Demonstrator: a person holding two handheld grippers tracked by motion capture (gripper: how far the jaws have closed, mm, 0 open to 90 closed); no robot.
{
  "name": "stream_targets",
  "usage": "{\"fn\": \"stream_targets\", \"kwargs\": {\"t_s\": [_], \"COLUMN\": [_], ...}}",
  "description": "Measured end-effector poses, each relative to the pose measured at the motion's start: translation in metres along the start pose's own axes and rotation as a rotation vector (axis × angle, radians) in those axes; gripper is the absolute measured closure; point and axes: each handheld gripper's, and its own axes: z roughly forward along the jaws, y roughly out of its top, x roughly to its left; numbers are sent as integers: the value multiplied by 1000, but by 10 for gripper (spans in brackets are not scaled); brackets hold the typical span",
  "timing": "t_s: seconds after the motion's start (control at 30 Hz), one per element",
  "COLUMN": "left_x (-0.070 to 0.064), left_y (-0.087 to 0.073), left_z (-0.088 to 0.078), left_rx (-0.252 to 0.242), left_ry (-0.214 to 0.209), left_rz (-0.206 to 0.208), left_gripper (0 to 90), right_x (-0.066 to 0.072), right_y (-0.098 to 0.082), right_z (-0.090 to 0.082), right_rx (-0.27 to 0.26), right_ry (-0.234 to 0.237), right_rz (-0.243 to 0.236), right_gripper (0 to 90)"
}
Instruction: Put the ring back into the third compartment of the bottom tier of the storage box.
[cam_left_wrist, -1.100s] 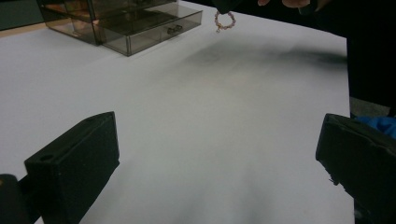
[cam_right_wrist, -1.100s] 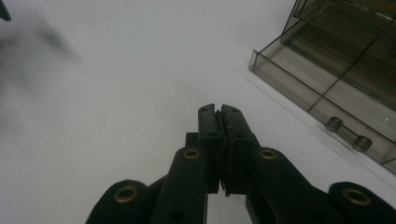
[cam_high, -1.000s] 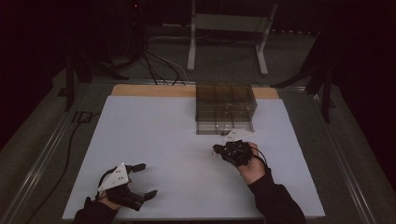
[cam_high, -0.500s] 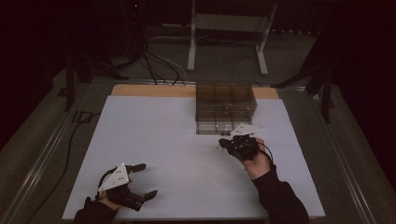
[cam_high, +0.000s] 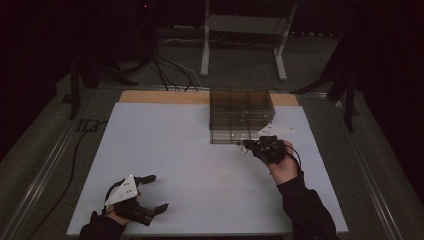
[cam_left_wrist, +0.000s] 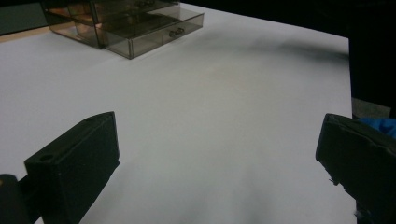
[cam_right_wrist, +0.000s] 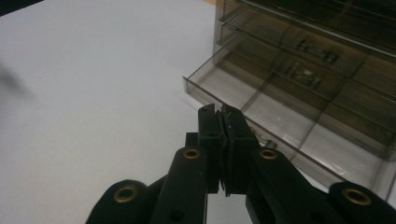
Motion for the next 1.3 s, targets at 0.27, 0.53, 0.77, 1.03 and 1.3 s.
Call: {"fn": "stream_targets", "kwargs": {"t_s": [0.27,0.53,0.77,1.03,1.3], "left_x": [0,0,0,0,0], "left_y": [0,0,0,0,0], "left_z": [0,0,0,0,0], "left_rx": [2,3,2,-1,2], "left_ry": [-3,-3,-1,0,0], "left_rz": [-6,-4,1,-4,1], "left_gripper": [5,6,6,6,6], "right_x": [-14,-26,-35,-49,-64], "right_y": [6,16,18,17,13], "right_z": [-5,-8,-8,-6,0], "right_rx": [-13,-24,-27,-29,-31], "right_ry": [-32,-54,-75,-97,-130], "right_rz": [18,31,52,94,145], "right_gripper": [877,877,877,877,876]}}
